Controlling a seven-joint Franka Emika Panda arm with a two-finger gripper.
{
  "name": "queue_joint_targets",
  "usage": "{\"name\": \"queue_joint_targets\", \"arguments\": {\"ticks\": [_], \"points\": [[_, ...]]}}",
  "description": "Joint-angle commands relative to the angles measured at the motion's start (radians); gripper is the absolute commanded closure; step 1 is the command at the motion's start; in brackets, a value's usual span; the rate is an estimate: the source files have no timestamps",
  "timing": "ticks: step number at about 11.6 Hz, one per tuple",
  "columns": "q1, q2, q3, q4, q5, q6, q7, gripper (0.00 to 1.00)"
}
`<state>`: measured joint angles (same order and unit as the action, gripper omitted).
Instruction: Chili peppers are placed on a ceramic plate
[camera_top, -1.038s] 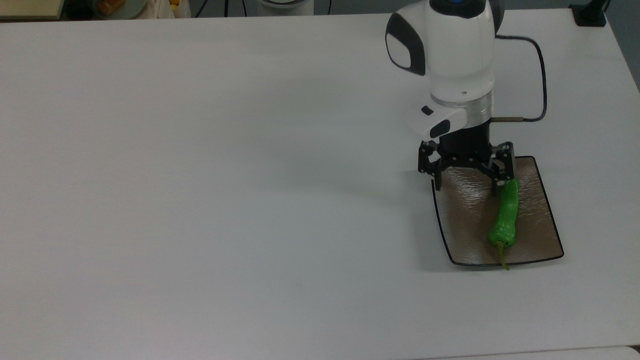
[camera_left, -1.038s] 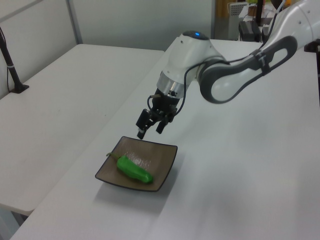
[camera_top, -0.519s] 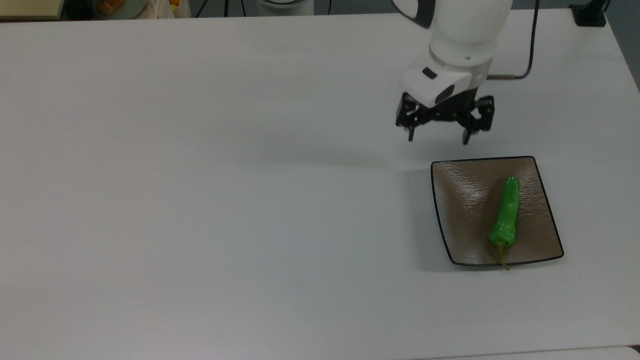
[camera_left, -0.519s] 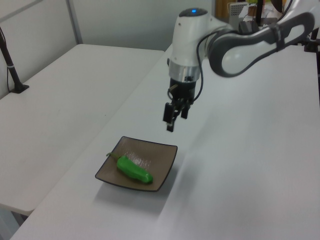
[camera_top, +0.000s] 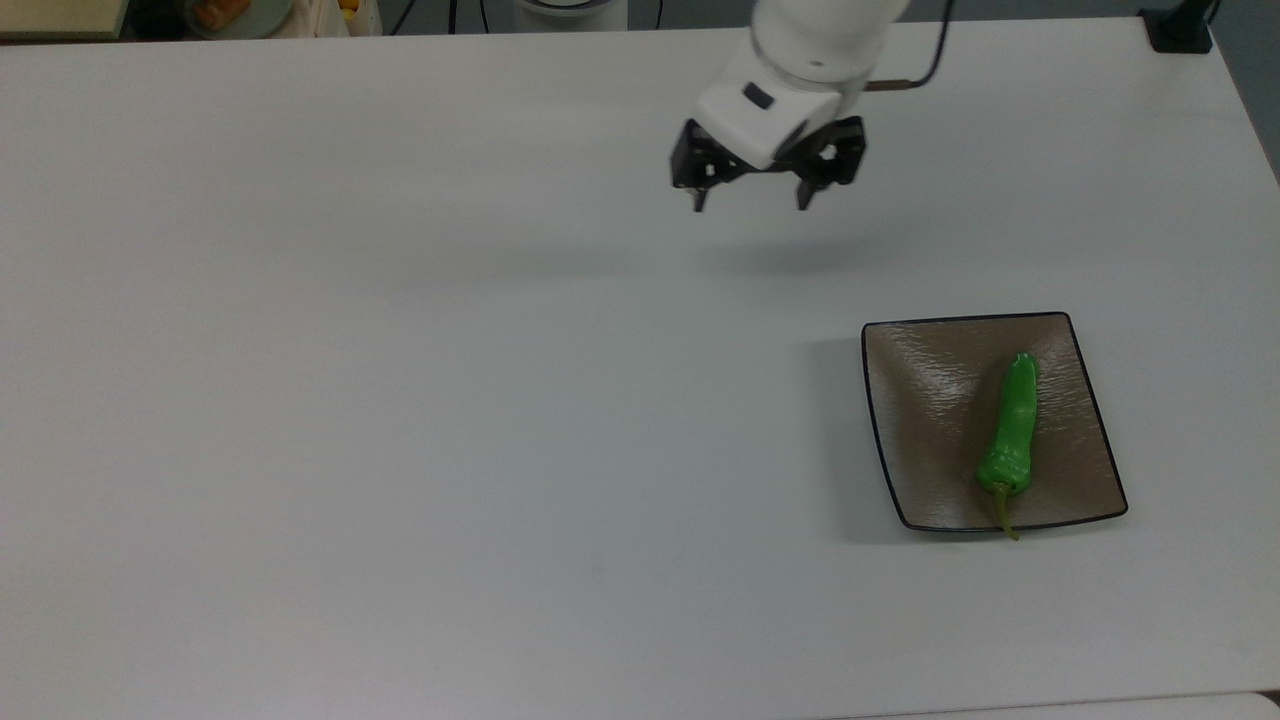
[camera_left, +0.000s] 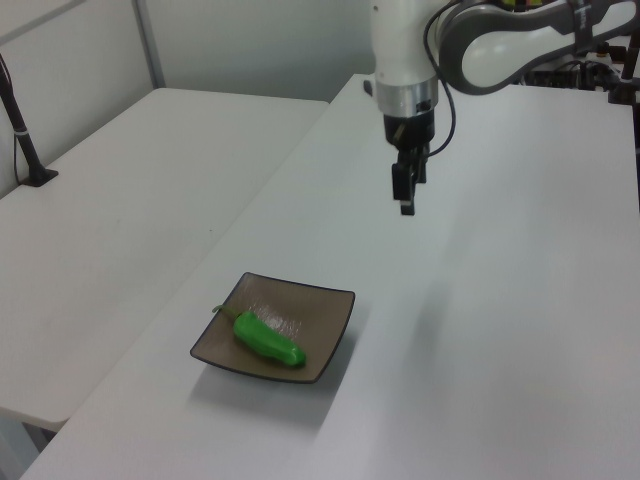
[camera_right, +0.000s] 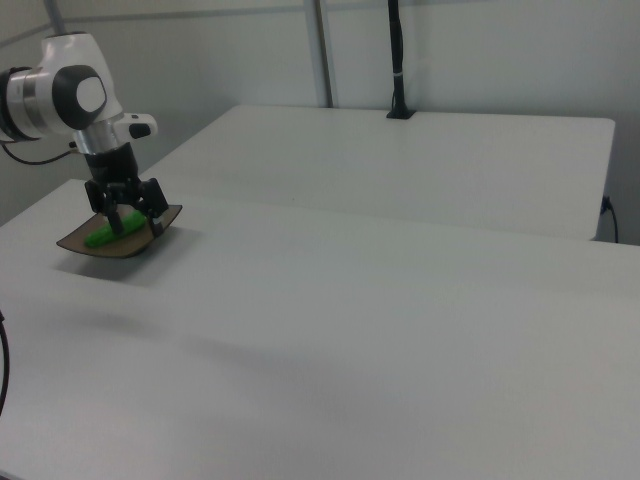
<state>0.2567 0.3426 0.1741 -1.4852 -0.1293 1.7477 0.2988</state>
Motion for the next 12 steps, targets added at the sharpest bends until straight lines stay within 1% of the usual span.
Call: {"name": "queue_joint_targets", "arguments": {"ticks": [1,3,4,5,8,10,12], "points": [[0.003,-0.138,-0.088,-0.157,0.002,0.001,-0.073,0.0],[0.0,-0.186,-0.137,-0.202,0.01,0.003,-0.099,0.0],[-0.004,-0.204,-0.151,-0.216,0.025,0.003,-0.122,0.0],[-0.013,-0.227,-0.171,-0.225,0.055,0.003,-0.139,0.0],[-0.076,-0.304,-0.176,-0.282,0.099,0.004,-0.132,0.0],[-0.118,-0.33,-0.163,-0.291,0.103,0.003,-0.138,0.0],[-0.148,-0.335,-0.162,-0.296,0.131,0.016,-0.144,0.0]]}}
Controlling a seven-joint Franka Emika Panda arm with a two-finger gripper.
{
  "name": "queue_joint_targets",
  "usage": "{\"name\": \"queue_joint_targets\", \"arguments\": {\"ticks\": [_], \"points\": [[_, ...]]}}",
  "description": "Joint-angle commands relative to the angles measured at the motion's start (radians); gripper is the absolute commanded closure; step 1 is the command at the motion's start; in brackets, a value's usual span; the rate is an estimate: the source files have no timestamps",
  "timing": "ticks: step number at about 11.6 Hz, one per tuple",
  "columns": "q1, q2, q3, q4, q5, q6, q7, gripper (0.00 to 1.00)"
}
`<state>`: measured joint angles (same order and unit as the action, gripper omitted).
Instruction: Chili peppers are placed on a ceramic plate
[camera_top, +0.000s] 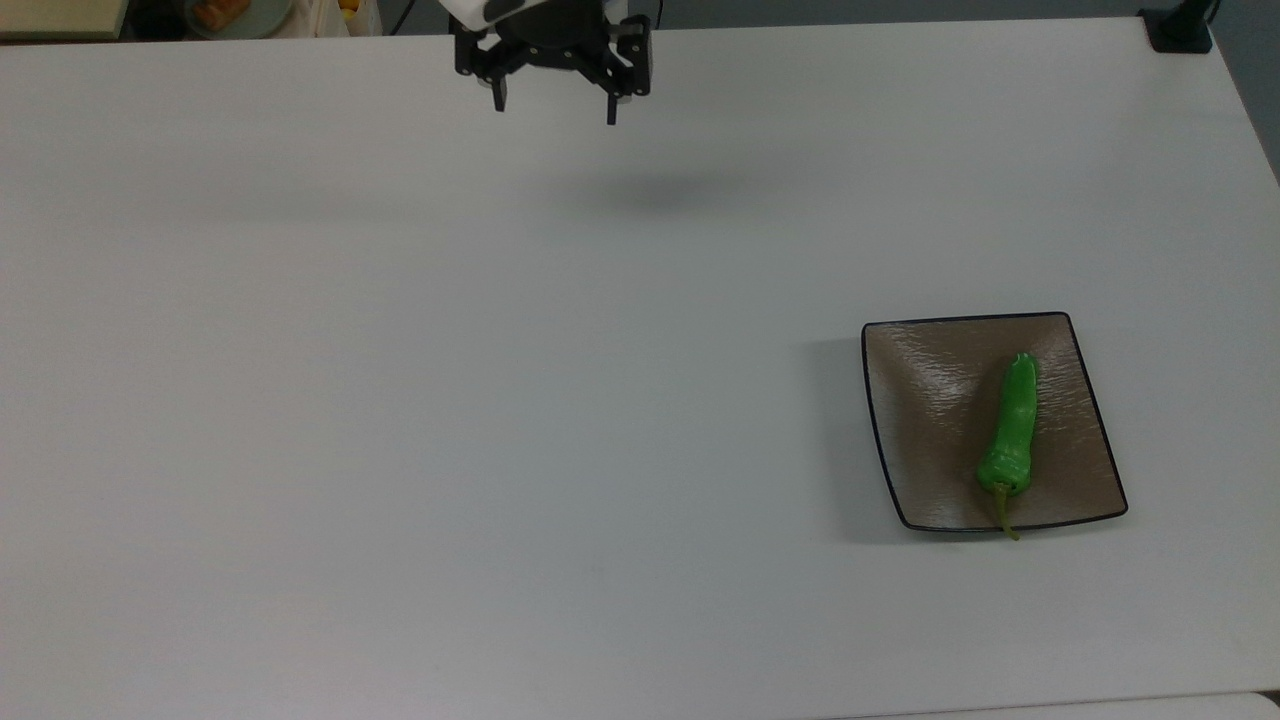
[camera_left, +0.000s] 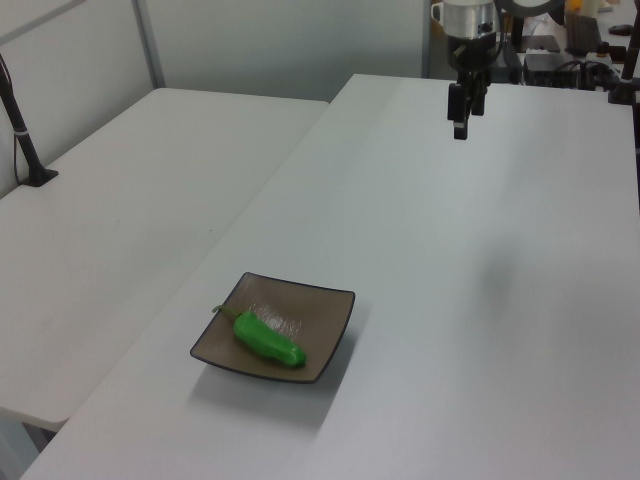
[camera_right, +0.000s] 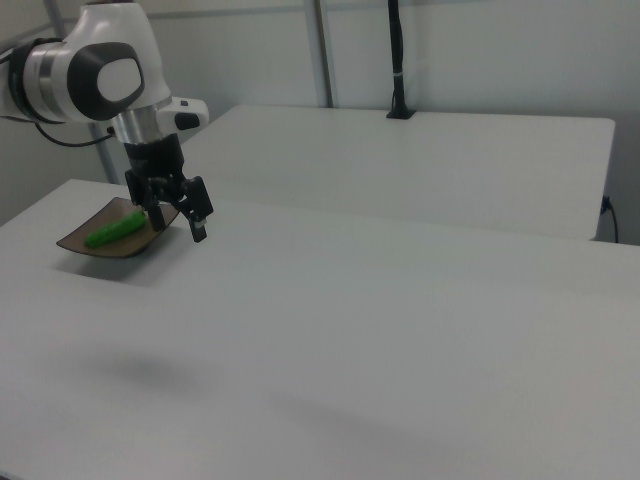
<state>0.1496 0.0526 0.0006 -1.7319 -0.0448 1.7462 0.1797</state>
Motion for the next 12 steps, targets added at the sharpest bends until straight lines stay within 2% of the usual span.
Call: {"name": "queue_joint_targets", "arguments": {"ticks": [1,4,12], "points": [[-0.053,-0.051,0.013,-0.048,0.052,0.024,-0.026,0.0],[-0.085,-0.068,0.039,-0.063,0.052,0.046,-0.028,0.0],[-0.097,-0.069,0.051,-0.064,0.052,0.067,-0.019,0.0]]}}
